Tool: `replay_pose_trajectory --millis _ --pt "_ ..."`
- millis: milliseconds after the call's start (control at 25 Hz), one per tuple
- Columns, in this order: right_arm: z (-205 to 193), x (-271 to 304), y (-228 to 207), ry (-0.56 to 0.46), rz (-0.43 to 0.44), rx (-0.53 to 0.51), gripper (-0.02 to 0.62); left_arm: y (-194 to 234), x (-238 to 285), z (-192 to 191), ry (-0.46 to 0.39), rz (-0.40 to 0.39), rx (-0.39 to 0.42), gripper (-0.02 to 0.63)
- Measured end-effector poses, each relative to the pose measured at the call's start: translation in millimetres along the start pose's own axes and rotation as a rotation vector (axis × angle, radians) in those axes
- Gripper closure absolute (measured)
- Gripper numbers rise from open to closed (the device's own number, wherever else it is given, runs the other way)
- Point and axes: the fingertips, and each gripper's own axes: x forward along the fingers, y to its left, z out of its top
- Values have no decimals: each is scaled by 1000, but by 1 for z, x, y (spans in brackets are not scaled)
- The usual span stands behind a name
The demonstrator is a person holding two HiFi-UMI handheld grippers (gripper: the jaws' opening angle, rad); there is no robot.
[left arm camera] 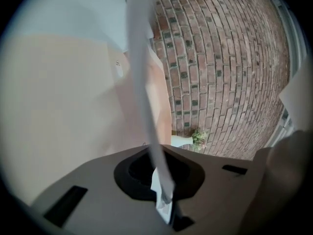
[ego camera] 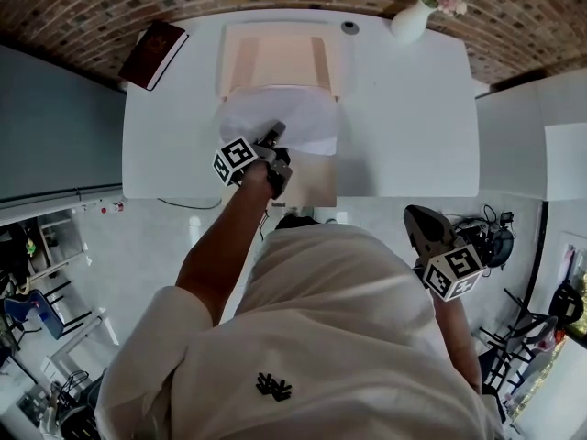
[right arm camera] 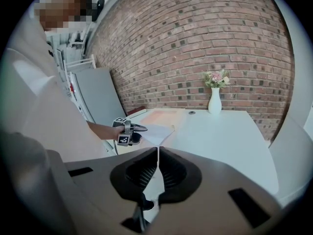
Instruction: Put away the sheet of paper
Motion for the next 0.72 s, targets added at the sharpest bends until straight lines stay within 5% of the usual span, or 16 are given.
replay_pose_trajectory --millis 720 --pt "4 4 8 4 -70 45 560 -7 50 38 -26 7 -31 583"
